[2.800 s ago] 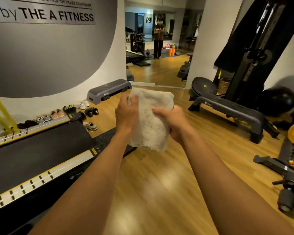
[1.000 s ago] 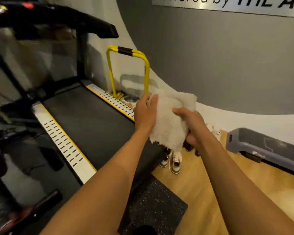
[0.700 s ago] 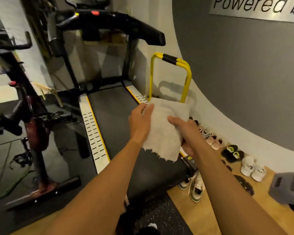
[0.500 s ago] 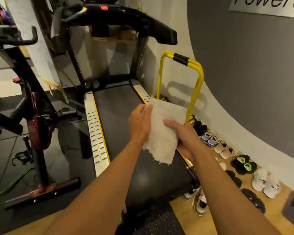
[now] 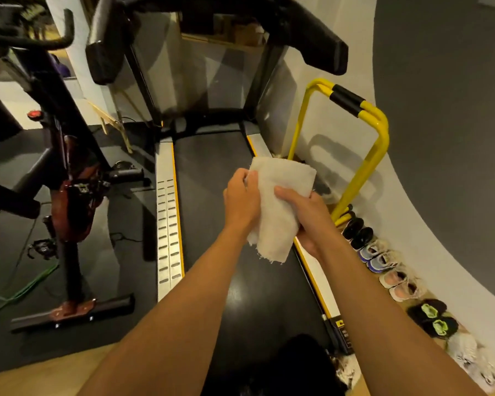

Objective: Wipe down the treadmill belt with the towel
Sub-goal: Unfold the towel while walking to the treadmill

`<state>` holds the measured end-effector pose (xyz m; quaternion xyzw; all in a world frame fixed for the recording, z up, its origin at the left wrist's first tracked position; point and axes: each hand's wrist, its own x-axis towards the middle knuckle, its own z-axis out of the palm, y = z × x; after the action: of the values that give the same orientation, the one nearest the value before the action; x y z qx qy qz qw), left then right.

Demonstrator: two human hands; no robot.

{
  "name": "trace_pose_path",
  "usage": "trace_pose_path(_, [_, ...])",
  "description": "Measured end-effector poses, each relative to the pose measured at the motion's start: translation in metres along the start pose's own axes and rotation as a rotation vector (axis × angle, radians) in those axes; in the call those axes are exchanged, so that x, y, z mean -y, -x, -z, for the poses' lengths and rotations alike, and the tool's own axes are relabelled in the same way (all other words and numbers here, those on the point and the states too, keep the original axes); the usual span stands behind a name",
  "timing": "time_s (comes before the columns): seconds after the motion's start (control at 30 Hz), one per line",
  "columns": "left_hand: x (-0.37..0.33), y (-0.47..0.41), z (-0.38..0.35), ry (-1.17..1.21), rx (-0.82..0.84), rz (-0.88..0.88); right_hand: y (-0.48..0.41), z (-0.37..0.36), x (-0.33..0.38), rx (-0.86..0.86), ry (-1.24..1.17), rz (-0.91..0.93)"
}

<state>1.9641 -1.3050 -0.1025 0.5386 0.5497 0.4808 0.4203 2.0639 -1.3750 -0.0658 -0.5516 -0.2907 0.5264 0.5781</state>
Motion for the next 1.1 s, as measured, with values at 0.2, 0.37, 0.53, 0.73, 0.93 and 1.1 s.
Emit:
trace_pose_path(0.2, [0.011, -0.051, -0.051, 0.019, -0.113, 0.122, -0.09, -0.004, -0.004, -0.036, 0.042, 0.012])
trace_pose_path(0.37, [0.014, -0.136, -0.079, -0.091, -0.193, 0.147, -0.196, 0.006, 0.008, -0.042, 0.194, 0.017])
trace_pose_path(0.53, [-0.01, -0.22, -0.105, -0.164, -0.251, 0.171, -0.286, 0.004, 0.055, -0.018, 0.238, -0.04])
trace_pose_path(0.73, [-0.037, -0.297, -0.103, -0.184, -0.283, 0.266, -0.353, -0.036, 0.108, 0.152, 0.232, -0.237])
trace_pose_path(0.93, [-0.015, -0.387, -0.065, -0.145, -0.416, 0.379, -0.42, -0.119, 0.112, 0.265, 0.333, -0.313])
trace_pose_path(1.1, [0.009, -0.507, -0.046, -0.196, -0.379, 0.341, -0.523, -0.177, 0.106, 0.178, 0.435, -0.197])
